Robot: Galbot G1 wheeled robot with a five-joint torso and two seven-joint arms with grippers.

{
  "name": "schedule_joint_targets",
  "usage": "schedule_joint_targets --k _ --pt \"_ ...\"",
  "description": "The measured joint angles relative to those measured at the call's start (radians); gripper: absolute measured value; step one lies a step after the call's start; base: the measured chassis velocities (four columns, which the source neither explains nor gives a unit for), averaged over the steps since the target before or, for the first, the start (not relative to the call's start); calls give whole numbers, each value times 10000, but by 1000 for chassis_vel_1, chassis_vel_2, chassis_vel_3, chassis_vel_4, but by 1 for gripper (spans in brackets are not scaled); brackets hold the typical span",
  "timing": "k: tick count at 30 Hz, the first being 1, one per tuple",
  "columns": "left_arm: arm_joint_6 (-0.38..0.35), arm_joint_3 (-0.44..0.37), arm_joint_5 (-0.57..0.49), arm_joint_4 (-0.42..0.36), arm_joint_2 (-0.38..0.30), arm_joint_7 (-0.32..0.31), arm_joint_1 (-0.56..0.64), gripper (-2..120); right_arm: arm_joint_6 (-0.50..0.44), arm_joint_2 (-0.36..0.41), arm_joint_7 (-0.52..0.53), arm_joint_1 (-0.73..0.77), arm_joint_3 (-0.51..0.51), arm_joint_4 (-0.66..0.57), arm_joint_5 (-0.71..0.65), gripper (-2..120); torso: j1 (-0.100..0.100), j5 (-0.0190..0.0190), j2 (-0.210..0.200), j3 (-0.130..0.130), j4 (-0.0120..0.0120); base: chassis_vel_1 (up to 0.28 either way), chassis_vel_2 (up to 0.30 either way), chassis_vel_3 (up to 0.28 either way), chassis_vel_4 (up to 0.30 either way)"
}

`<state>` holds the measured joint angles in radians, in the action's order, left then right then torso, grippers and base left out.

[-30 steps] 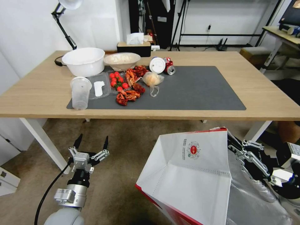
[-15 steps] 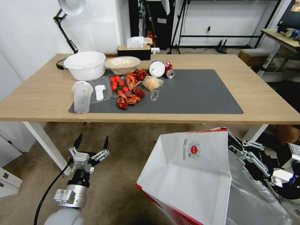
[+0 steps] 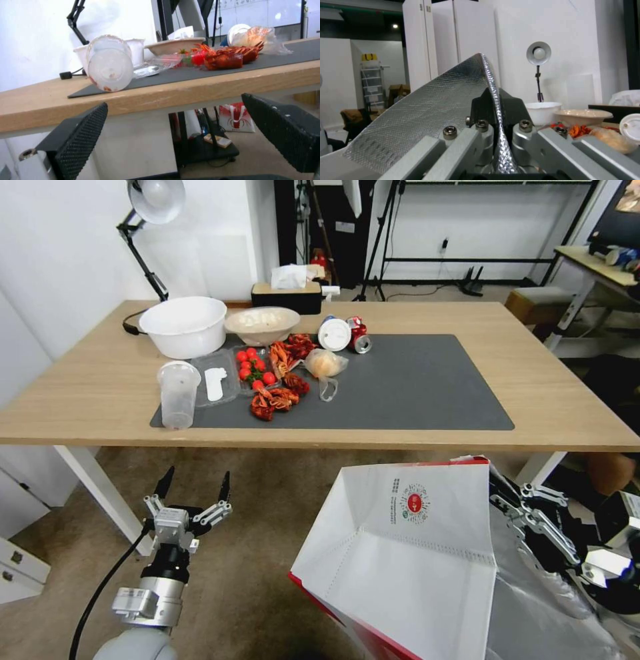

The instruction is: Pick up the food delivery bag from the floor and place it on the table.

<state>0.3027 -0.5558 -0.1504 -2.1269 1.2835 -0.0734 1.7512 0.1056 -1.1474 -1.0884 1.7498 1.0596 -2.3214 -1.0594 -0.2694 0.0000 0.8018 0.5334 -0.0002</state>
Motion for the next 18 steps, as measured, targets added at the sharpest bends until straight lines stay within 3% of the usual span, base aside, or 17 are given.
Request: schedule_joint_targets --k 18 --pt "81 89 -56 102 -157 -2 -76 100 -59 -182 84 201 38 -240 138 0 -358 1 835 474 0 0 0 0 0"
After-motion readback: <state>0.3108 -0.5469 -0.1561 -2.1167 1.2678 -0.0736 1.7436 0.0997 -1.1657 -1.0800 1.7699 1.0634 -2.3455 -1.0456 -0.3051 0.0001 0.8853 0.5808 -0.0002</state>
